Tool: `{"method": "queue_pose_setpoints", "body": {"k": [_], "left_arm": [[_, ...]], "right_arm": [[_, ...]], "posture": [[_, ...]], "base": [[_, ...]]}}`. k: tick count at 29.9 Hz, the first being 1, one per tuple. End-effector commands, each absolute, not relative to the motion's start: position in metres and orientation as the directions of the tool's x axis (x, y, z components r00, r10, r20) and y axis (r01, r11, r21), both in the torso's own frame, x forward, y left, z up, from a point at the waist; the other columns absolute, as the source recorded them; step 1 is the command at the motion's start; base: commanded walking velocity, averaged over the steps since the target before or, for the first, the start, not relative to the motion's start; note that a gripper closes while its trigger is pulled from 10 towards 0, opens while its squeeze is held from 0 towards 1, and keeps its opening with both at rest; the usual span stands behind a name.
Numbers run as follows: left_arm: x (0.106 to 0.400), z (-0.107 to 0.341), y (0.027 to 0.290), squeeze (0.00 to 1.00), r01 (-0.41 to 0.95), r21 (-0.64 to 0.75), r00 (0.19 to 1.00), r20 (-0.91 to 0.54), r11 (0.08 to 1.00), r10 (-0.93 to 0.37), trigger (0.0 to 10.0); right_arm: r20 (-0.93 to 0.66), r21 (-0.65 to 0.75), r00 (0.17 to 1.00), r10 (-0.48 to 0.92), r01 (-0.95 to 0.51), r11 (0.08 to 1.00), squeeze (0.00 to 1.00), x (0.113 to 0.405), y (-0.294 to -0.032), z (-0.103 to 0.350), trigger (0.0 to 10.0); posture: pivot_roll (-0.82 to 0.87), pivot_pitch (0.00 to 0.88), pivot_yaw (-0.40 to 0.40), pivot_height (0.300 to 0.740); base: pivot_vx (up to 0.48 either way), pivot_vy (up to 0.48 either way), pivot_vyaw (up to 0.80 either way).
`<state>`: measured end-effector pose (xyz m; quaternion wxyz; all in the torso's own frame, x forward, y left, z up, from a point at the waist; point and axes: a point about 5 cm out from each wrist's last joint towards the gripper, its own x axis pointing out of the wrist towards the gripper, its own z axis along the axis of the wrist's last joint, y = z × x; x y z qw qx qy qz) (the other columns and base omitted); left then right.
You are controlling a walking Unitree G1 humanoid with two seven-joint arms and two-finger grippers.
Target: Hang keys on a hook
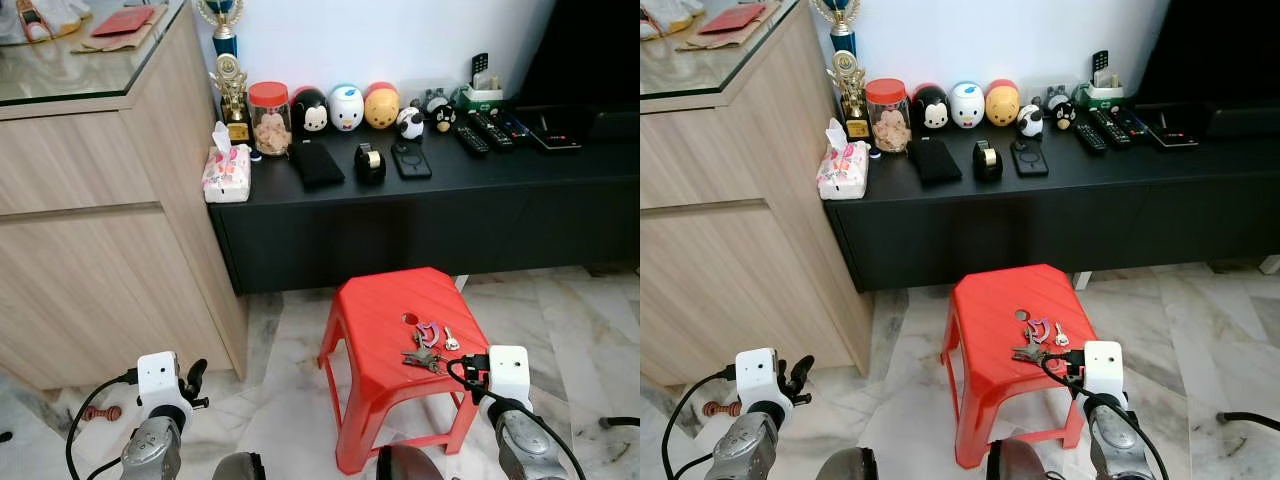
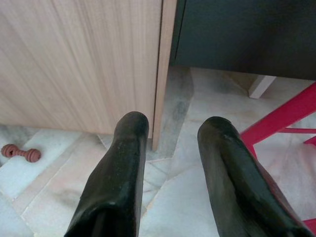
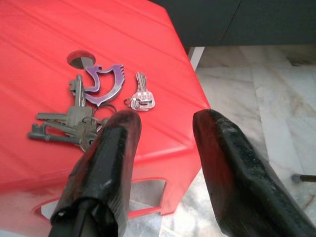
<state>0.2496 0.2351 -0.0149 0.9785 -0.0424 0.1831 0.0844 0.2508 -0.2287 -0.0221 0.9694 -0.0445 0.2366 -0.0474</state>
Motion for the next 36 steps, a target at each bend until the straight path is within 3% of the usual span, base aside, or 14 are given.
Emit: {"method": "queue_pose_setpoints", "body": {"k": [1,7,14,22,36], "left_arm": [[0.246,-0.017,0.237,0.0,-0.186,-0.043,0.912,-0.38,0.982,0.156,10.0],[0.246,-0.018,0.238,0.0,-0.183,-0.036,0.911,-0.381,0.982,0.156,10.0],[0.245,-0.018,0.237,0.0,-0.18,-0.035,0.912,-0.38,0.983,0.153,10.0],[0.245,-0.019,0.236,0.0,-0.171,-0.035,0.914,-0.379,0.985,0.145,10.0],[0.234,-0.023,0.238,0.0,-0.153,-0.022,0.912,-0.388,0.988,0.133,10.0]], "right_arm": [[-0.465,-0.112,0.879,-0.106,0.06,0.992,0.0,0.253,-0.229,-0.021,10.0],[-0.493,-0.169,0.867,-0.068,-0.019,0.985,0.0,0.251,-0.228,-0.024,10.0],[-0.505,-0.147,0.859,-0.083,0.009,0.989,0.0,0.247,-0.228,-0.027,10.0],[-0.513,-0.145,0.854,-0.08,0.005,0.989,0.0,0.246,-0.227,-0.029,10.0],[-0.668,-0.141,0.744,0.019,-0.151,0.979,0.0,0.234,-0.221,-0.044,10.0]], "posture": [[-0.11,0.0,-0.012,0.617],[-0.11,0.0,-0.013,0.617],[-0.11,0.0,-0.013,0.617],[-0.1,0.0,-0.015,0.617],[-0.09,0.0,-0.002,0.617]], "base": [[0.3,0.0,0.0],[0.297,0.0,0.0],[0.296,0.0,0.22],[0.0,0.0,0.0],[0.0,0.0,0.0]]}}
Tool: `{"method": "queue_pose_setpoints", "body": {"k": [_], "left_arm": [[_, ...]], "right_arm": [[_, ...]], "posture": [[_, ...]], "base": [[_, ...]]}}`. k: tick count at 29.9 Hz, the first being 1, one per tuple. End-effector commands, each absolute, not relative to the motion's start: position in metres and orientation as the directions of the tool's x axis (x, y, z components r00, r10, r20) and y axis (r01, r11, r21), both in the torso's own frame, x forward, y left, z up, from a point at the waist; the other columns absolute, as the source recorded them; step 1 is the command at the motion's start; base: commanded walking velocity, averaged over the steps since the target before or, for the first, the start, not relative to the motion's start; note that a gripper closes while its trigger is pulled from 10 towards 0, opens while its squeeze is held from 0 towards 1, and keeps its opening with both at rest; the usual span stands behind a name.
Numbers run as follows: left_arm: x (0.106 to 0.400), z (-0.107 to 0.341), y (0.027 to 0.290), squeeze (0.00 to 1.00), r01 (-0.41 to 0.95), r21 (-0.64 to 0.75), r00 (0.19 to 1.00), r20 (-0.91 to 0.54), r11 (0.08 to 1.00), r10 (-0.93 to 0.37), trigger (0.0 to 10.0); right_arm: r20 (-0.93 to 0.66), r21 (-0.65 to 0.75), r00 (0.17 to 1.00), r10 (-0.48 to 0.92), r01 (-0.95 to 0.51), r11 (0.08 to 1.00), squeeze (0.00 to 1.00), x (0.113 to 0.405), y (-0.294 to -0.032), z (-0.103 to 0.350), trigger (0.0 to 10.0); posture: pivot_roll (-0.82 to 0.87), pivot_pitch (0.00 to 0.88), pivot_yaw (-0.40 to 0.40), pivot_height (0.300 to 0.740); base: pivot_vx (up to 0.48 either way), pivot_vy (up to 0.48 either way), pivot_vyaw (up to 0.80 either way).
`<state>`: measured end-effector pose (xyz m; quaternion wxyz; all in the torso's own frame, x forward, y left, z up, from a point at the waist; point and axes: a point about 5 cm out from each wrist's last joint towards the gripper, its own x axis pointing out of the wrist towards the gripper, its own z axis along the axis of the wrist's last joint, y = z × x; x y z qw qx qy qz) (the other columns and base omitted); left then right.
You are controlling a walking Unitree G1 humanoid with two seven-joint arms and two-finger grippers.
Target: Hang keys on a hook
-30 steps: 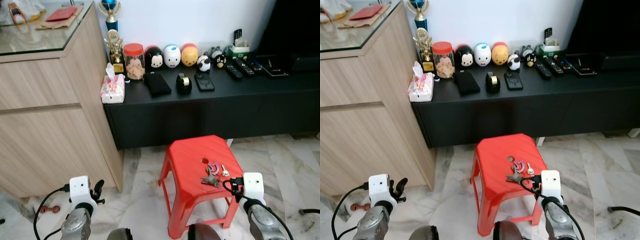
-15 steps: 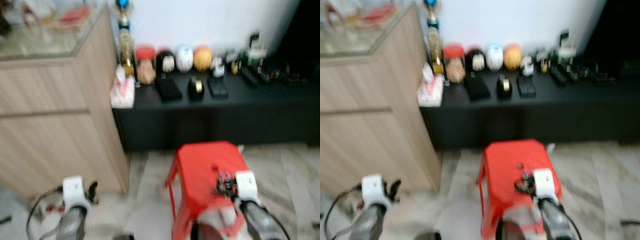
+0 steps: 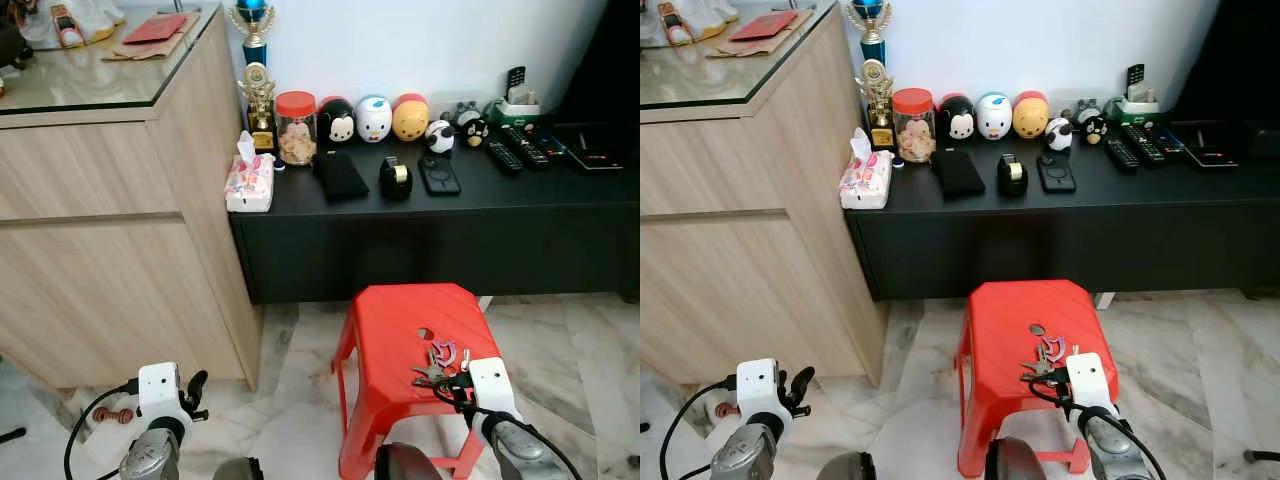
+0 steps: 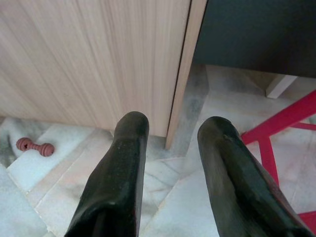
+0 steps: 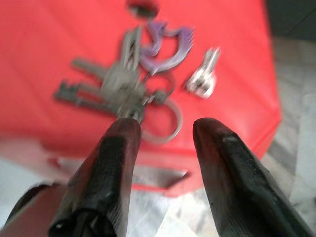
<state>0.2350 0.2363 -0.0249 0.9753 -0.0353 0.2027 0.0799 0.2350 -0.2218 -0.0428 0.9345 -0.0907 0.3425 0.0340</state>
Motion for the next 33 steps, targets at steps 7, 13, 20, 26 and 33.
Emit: {"method": "queue_pose_setpoints", "body": {"k": [7,13,20,26,33], "left_arm": [[0.229,-0.023,0.242,0.0,-0.129,0.006,0.918,-0.379,0.992,0.121,10.0],[0.221,-0.024,0.246,0.0,-0.12,0.022,0.919,-0.376,0.992,0.12,10.0],[0.22,-0.019,0.247,0.0,-0.112,0.042,0.932,-0.341,0.993,0.12,10.0],[0.225,-0.002,0.249,0.0,-0.115,0.046,0.961,-0.249,0.992,0.122,10.0],[0.226,0.009,0.245,0.0,-0.092,0.047,0.974,-0.205,0.995,0.1,10.0]], "right_arm": [[-0.656,-0.106,0.754,0.036,-0.14,0.984,0.0,0.241,-0.218,-0.04,10.0],[-0.635,-0.128,0.772,0.017,-0.127,0.984,0.0,0.245,-0.217,-0.037,10.0],[-0.526,-0.106,0.85,0.004,-0.071,0.992,0.0,0.267,-0.221,-0.017,10.0],[-0.42,-0.057,0.907,0.01,-0.038,0.998,0.0,0.284,-0.216,0.001,10.0],[-0.47,-0.065,0.881,0.063,-0.106,0.992,0.0,0.282,-0.207,-0.006,10.0]], "posture": [[-0.07,0.0,0.002,0.617],[-0.05,0.017,0.008,0.617],[-0.03,0.078,0.007,0.617],[-0.02,0.124,0.004,0.617],[0.0,0.159,0.008,0.617]], "base": [[0.0,0.0,0.0],[0.0,0.0,0.0],[0.0,0.0,0.0],[0.0,0.0,0.0],[0.0,0.0,0.0]]}}
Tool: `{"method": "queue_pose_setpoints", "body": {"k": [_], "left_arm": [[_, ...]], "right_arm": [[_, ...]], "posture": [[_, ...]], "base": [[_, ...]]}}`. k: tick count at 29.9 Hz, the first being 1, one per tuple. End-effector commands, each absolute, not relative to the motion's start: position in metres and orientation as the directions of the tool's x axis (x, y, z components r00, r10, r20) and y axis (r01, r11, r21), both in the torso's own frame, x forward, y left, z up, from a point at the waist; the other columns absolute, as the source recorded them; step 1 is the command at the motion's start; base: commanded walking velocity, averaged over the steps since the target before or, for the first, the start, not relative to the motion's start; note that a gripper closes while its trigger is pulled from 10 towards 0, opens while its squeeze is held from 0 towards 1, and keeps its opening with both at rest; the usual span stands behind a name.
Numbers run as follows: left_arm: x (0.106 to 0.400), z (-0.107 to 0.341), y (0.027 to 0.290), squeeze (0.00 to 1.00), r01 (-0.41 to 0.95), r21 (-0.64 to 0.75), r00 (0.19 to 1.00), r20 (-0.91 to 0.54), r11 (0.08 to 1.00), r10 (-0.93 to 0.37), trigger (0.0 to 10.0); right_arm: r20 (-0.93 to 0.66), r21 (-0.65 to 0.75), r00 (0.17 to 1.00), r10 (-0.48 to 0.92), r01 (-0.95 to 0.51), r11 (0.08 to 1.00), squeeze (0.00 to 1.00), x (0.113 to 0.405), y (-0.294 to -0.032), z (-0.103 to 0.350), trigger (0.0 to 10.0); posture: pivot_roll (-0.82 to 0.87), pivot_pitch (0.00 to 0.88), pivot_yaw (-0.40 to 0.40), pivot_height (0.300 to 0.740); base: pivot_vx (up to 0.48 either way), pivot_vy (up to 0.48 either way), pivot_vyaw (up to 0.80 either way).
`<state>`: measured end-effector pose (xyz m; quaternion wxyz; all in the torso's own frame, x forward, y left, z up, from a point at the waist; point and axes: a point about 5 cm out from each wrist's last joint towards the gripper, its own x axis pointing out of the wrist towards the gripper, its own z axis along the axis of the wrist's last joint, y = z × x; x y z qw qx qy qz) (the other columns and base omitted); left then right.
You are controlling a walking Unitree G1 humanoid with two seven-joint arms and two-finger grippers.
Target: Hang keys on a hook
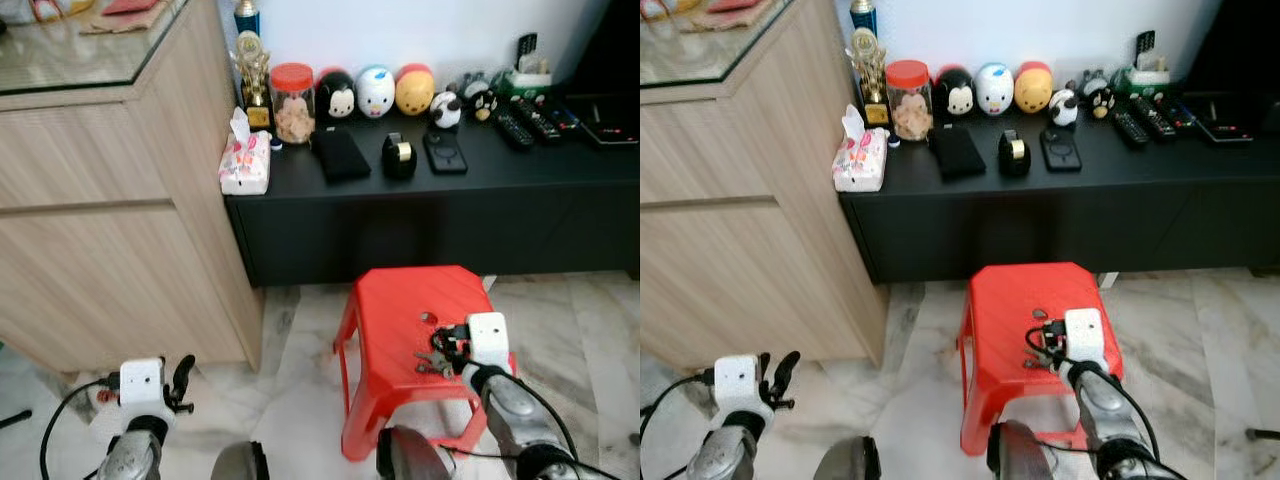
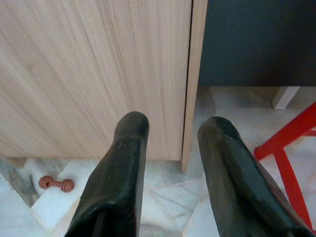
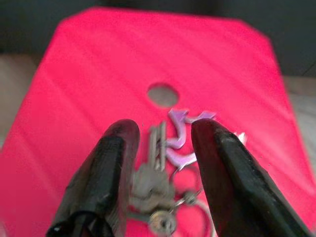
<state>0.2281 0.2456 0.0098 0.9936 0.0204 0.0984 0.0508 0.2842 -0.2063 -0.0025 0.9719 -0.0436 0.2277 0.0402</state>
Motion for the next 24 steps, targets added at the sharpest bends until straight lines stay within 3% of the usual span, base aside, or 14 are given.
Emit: {"method": "queue_pose_setpoints", "body": {"k": [1,8,24], "left_arm": [[0.227,0.014,0.244,0.0,-0.082,0.047,0.978,-0.189,0.995,0.09,10.0],[0.229,0.025,0.241,0.0,-0.07,0.046,0.984,-0.161,0.996,0.077,10.0],[0.233,0.03,0.236,0.0,-0.044,0.044,0.981,-0.187,0.998,0.052,10.0]], "right_arm": [[-0.503,-0.071,0.86,0.083,-0.137,0.988,0.0,0.28,-0.205,-0.009,10.0],[-0.561,-0.112,0.825,0.07,-0.16,0.981,0.0,0.276,-0.208,-0.014,10.0],[-0.58,0.037,0.815,-0.006,0.033,0.999,0.0,0.268,-0.212,-0.022,10.0]], "posture": [[0.0,0.169,0.007,0.617],[0.01,0.189,0.005,0.617],[-0.01,0.165,0.017,0.617]], "base": [[0.0,0.0,0.0],[0.0,0.0,0.0],[0.0,0.0,0.0]]}}
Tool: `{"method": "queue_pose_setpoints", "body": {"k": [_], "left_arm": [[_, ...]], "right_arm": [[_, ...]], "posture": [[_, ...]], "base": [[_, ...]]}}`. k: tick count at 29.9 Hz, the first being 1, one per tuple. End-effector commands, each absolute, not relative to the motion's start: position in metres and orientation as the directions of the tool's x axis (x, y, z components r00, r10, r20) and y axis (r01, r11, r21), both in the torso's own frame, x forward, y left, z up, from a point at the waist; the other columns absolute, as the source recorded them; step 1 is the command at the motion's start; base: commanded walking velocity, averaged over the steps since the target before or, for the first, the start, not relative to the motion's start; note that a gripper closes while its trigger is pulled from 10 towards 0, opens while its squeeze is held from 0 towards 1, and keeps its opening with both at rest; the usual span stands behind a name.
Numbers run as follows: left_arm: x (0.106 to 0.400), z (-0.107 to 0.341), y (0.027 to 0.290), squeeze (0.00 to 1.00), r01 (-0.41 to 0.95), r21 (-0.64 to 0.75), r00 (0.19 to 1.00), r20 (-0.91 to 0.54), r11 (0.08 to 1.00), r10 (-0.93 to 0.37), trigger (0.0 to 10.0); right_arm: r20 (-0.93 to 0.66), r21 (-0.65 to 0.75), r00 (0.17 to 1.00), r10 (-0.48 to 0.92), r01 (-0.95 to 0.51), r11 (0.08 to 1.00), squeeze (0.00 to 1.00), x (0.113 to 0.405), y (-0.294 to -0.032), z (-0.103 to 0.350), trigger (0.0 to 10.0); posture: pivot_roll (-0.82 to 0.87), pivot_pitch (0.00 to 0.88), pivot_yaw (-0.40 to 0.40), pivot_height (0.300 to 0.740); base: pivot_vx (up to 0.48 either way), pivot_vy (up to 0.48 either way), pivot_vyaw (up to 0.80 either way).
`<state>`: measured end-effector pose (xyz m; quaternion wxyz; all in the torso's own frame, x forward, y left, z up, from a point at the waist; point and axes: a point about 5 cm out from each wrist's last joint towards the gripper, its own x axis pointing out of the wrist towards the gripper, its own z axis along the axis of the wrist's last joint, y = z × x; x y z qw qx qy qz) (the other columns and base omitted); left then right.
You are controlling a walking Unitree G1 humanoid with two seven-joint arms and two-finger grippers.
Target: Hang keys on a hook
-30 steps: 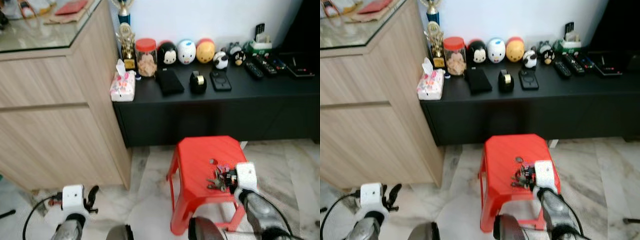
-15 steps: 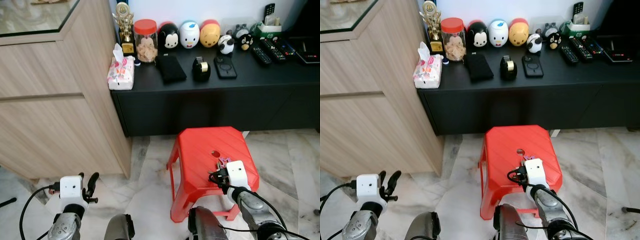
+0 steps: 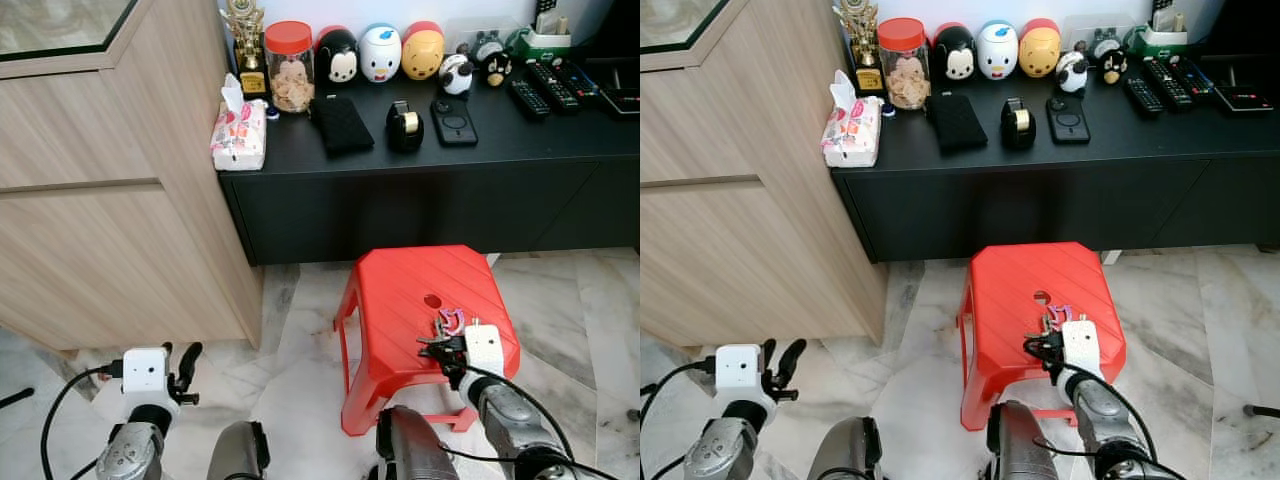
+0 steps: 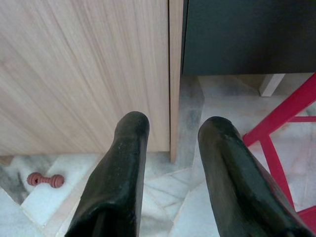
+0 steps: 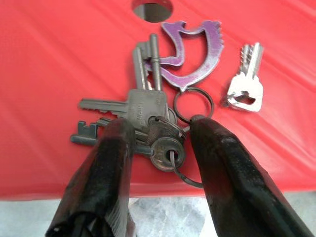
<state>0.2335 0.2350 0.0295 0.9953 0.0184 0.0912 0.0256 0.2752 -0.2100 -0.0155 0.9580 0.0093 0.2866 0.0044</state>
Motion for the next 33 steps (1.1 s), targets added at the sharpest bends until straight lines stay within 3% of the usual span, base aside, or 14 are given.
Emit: {"method": "queue_pose_setpoints", "body": {"k": [1,5,6,7,8,22,33], "left_arm": [[0.234,0.03,0.235,0.0,-0.042,0.044,0.981,-0.188,0.998,0.049,10.0],[0.237,0.032,0.232,0.0,-0.024,0.054,0.982,-0.187,0.998,0.034,10.0],[0.238,0.032,0.232,0.0,-0.024,0.055,0.982,-0.187,0.998,0.033,10.0],[0.238,0.032,0.232,0.0,-0.024,0.055,0.982,-0.188,0.998,0.034,10.0],[0.239,0.032,0.232,0.0,-0.023,0.056,0.982,-0.188,0.998,0.034,10.0],[0.244,0.033,0.236,0.0,-0.028,0.07,0.981,-0.189,0.997,0.041,10.0],[0.262,0.029,0.238,0.0,-0.058,0.063,0.977,-0.203,0.996,0.07,10.0]], "right_arm": [[-0.582,0.041,0.814,-0.005,0.036,0.999,0.0,0.268,-0.211,-0.023,10.0],[-0.586,0.045,0.81,0.004,0.028,0.999,0.0,0.267,-0.208,-0.024,10.0],[-0.588,0.043,0.809,0.004,0.027,0.999,0.0,0.267,-0.207,-0.024,4.9],[-0.59,0.042,0.808,0.004,0.026,0.999,0.0,0.267,-0.207,-0.024,4.9],[-0.585,0.049,0.811,0.01,0.023,0.999,0.0,0.267,-0.205,-0.024,0.0],[-0.577,0.055,0.817,0.021,0.013,0.998,0.0,0.272,-0.2,-0.021,0.0],[-0.498,0.066,0.866,0.031,0.002,0.998,0.0,0.291,-0.199,-0.003,0.0]], "posture": [[-0.01,0.165,0.017,0.617],[-0.01,0.16,0.019,0.617],[-0.01,0.156,0.018,0.617],[-0.01,0.156,0.019,0.617],[-0.01,0.157,0.02,0.617],[-0.01,0.137,0.019,0.617],[-0.03,0.023,0.008,0.617]], "base": [[0.0,0.0,0.0],[0.0,0.0,0.0],[0.0,0.0,0.0],[0.0,0.0,0.0],[0.0,0.0,0.0],[0.0,0.0,0.0],[0.0,0.0,0.0]]}}
